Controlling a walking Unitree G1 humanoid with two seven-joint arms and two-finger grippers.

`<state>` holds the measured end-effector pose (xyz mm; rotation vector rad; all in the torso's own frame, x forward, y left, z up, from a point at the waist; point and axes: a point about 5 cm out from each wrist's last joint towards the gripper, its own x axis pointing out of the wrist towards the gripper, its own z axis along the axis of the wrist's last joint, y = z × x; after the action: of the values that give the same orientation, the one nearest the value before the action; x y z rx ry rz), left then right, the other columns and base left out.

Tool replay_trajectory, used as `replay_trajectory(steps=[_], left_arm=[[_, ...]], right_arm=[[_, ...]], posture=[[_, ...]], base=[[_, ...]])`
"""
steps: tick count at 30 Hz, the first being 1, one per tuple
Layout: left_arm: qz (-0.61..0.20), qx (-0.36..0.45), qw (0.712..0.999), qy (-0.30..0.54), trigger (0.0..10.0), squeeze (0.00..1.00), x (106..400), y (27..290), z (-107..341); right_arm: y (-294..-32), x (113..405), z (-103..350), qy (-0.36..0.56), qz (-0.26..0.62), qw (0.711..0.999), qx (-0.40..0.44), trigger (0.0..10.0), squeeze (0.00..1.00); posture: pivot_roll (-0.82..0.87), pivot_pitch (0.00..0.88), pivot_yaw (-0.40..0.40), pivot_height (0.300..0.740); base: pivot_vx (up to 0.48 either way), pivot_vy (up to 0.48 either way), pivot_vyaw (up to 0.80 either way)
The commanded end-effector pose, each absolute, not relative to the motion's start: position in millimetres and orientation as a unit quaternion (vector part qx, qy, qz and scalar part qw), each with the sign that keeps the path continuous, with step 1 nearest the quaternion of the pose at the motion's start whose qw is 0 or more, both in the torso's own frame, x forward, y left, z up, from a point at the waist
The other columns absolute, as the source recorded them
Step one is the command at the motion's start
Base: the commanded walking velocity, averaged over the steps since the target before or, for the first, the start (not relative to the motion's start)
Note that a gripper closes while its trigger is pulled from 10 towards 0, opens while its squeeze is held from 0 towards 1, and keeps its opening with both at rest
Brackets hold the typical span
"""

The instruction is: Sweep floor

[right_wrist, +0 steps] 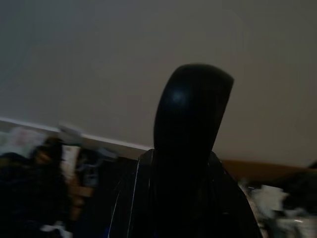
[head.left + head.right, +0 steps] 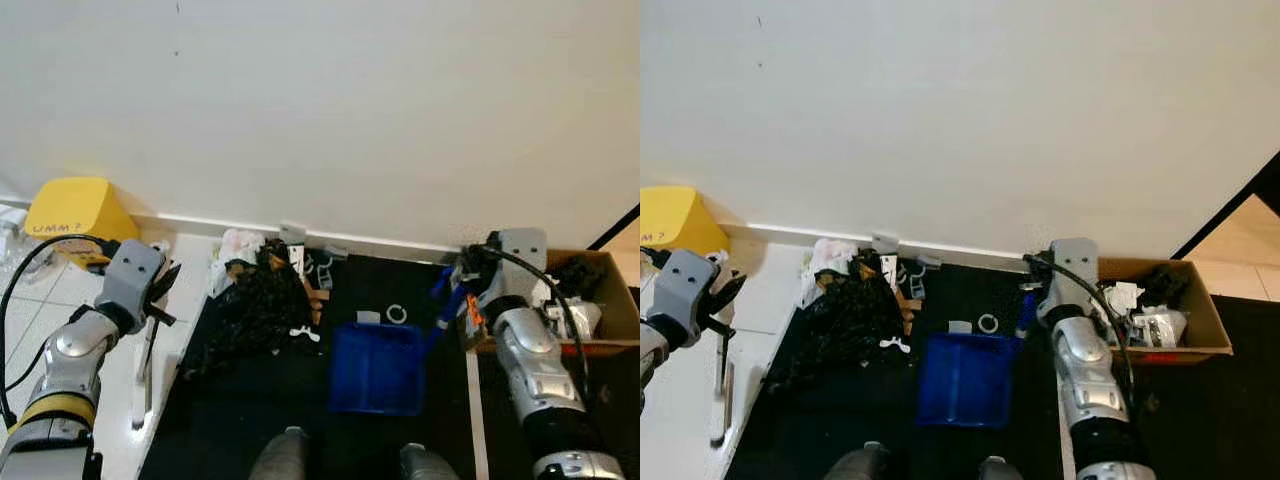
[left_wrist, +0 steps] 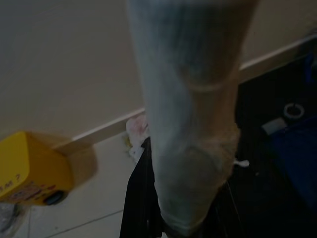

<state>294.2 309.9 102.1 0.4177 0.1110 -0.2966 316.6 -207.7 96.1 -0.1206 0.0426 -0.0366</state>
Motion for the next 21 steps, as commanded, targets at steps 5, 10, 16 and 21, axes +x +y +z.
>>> replay_trajectory(steps=[5, 10, 16, 21], left_arm=[[-0.216, 0.183, 0.958, 0.031, 10.0, 0.00, 300, 281, 96], [-0.256, 0.142, 0.956, 0.030, 10.0, 0.00, 305, 261, 90], [-0.291, 0.090, 0.952, 0.012, 10.0, 0.00, 310, 237, 89], [-0.338, 0.047, 0.939, -0.026, 10.0, 0.00, 313, 207, 94]], right_arm=[[-222, 316, 105, 0.008, -0.041, 0.996, -0.080, 10.0, 0.00], [-217, 318, 102, 0.018, -0.031, 0.997, -0.073, 10.0, 0.00], [-202, 320, 103, 0.007, 0.001, 0.999, -0.045, 10.0, 0.00], [-189, 322, 103, 0.004, 0.021, 0.999, -0.025, 10.0, 0.00]], posture=[[0.08, 0.186, -0.013, 0.740], [0.08, 0.183, -0.013, 0.740], [0.09, 0.181, -0.011, 0.740], [0.10, 0.178, -0.009, 0.740]], base=[[0.000, 0.000, 0.00], [0.000, 0.000, 0.00], [0.000, 0.000, 0.00], [0.000, 0.000, 0.00]])
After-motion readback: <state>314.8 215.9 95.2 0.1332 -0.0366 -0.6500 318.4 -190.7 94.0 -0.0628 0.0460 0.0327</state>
